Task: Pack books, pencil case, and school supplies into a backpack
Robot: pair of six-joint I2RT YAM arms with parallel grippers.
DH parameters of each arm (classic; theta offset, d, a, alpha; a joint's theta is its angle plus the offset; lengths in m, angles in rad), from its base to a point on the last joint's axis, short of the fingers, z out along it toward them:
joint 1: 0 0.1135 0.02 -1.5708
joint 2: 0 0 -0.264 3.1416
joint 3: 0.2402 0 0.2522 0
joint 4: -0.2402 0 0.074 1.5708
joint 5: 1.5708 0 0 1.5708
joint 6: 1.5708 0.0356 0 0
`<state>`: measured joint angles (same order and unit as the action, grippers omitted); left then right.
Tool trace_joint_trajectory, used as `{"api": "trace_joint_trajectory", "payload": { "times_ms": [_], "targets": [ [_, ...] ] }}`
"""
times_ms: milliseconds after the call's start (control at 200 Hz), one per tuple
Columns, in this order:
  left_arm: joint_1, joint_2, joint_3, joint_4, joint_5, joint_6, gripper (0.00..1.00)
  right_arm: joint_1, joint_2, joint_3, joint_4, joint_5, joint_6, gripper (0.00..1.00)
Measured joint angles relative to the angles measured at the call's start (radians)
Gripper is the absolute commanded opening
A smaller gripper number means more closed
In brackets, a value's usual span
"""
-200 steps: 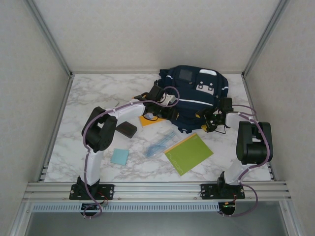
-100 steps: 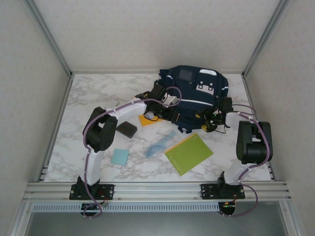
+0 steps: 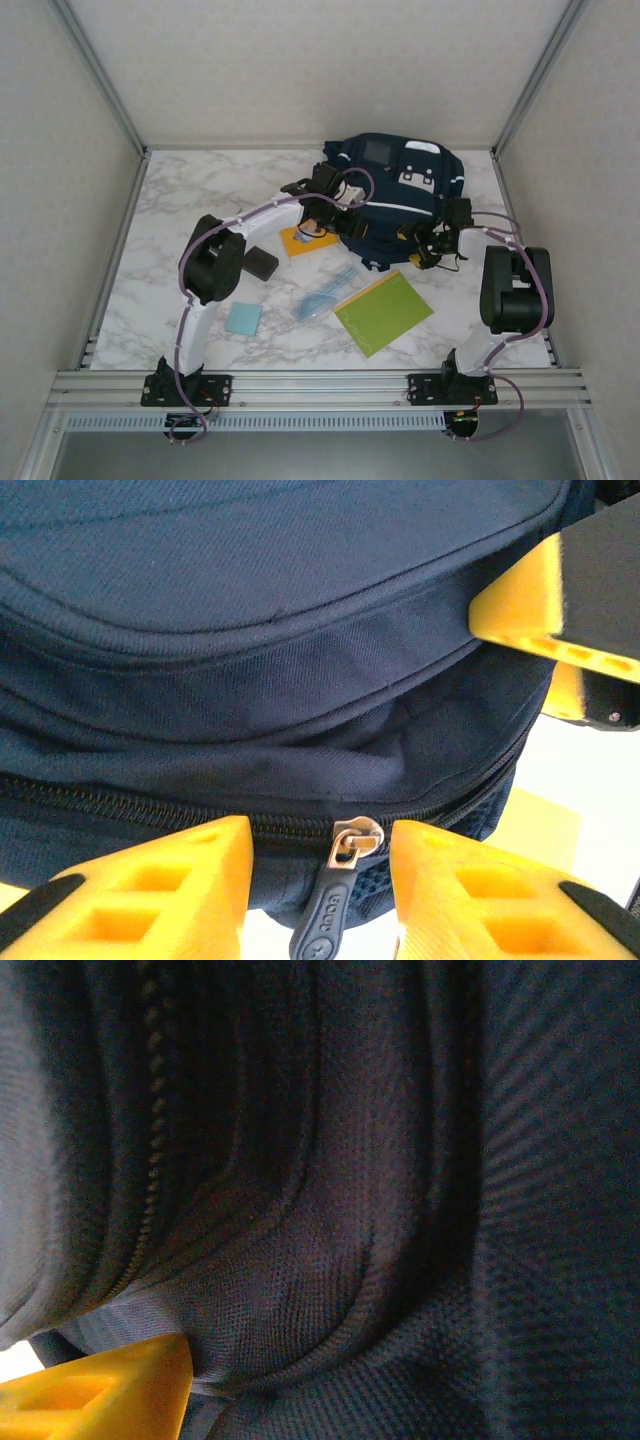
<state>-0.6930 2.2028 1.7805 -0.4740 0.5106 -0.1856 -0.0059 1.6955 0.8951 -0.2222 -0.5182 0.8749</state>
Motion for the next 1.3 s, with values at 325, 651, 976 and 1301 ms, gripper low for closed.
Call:
{"api": "trace_joint_trajectory", "payload": {
  "times_ms": [325,651,976,1301],
  "targets": [
    [-0.019,-0.094,-0.167,-0.029,-0.104,0.016,0.41,0.0,0.0,0.0,0.0,0.0,0.001,0.69],
    [-0.051,-0.092,-0.094,-0.048,-0.133,0.049,0.48,0.0,0.0,-0.001,0.0,0.0,0.0,0.7],
    [-0.055,-0.092,0.013,-0.14,-0.21,0.121,0.47,0.0,0.0,-0.001,0.001,0.0,0.0,0.69],
    [-0.079,0.0,0.094,-0.198,-0.233,0.176,0.42,0.0,0.0,-0.002,0.001,0.0,0.0,0.69]
  ]
}}
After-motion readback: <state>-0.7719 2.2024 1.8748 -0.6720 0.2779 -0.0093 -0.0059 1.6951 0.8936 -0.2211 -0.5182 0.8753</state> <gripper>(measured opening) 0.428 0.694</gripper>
